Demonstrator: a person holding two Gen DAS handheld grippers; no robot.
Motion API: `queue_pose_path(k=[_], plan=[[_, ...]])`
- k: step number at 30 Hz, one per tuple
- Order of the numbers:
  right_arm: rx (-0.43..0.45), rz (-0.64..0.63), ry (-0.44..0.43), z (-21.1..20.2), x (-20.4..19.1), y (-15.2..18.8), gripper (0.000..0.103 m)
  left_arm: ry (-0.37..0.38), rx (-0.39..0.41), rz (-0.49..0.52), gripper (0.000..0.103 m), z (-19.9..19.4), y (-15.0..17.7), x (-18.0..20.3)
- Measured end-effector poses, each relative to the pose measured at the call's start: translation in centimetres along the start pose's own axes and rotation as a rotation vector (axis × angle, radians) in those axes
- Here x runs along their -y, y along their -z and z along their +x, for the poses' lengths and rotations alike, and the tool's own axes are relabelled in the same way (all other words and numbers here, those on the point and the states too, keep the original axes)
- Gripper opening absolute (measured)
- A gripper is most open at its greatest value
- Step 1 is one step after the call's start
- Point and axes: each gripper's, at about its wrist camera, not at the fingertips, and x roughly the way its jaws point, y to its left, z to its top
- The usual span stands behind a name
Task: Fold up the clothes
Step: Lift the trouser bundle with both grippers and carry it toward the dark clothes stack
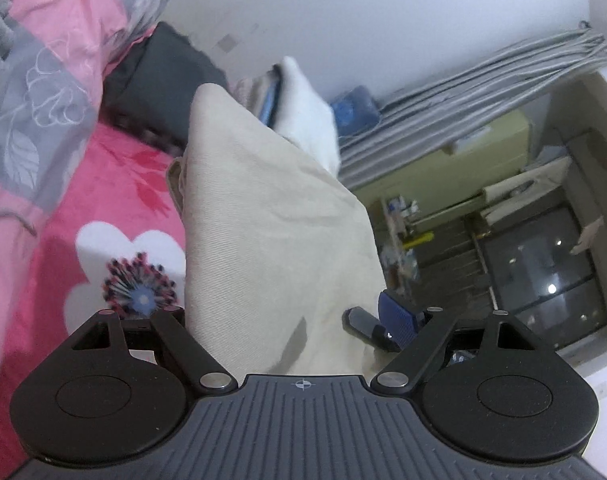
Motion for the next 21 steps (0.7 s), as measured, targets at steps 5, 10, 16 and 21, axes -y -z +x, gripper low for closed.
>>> queue_pose_path(k=[5,10,16,21], plan=[[-0.022,0.089,0.065,5.4,1.1,-4.0,0.018,-0.026,-0.048,-0.022,0.082,3.4,-6.7,-2.8],[-0.019,0.078,0.105,10.1,2.1,-9.9,0.018,-0.053,-0.036,0.016,0.08,7.7,-13.1,-4.0],[-0.005,-0.042,0.107,17.5,5.2,-18.3,0.018,-0.142,0.029,0.098,0.076,14.6,-19.8,-5.4],[-0.003,-0.089,0.098,23.0,7.6,-24.1,0.018,-0.18,0.099,0.079,0.076,19.3,-24.6,-7.4]])
